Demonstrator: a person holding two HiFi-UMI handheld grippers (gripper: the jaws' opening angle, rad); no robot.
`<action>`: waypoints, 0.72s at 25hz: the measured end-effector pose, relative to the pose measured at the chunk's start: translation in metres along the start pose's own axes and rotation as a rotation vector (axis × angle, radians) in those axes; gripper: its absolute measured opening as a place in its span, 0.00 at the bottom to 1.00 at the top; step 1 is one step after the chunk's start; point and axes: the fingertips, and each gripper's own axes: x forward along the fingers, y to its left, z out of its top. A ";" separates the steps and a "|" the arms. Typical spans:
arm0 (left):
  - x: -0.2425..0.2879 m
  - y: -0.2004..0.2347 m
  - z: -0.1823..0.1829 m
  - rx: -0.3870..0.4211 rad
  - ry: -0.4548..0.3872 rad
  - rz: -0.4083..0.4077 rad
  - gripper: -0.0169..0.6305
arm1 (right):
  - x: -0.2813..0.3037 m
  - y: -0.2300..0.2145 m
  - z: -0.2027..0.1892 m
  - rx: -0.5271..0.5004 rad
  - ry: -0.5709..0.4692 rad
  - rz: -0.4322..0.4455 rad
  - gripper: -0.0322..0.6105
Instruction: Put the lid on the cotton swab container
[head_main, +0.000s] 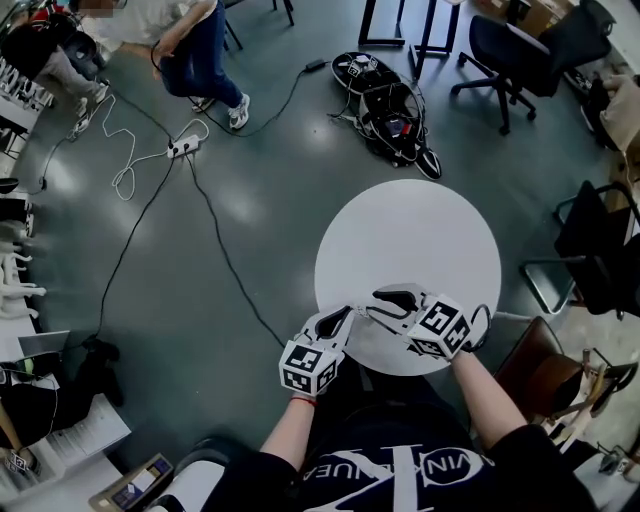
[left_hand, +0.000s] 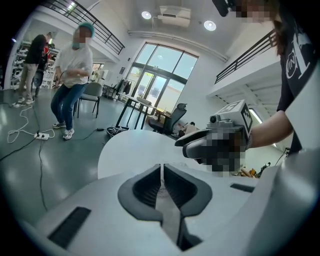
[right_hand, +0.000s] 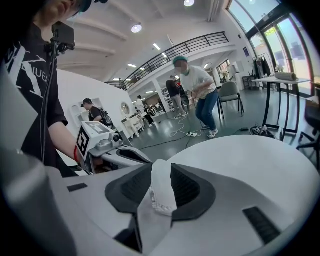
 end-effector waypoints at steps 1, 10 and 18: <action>-0.001 0.002 -0.001 -0.005 0.001 0.006 0.06 | 0.001 0.002 -0.001 -0.016 0.007 -0.001 0.24; -0.009 0.004 0.012 0.017 -0.052 0.017 0.07 | 0.013 0.017 -0.011 -0.299 0.113 -0.047 0.25; 0.005 -0.025 0.032 0.154 -0.030 -0.085 0.06 | 0.016 0.026 -0.026 -0.475 0.175 -0.094 0.24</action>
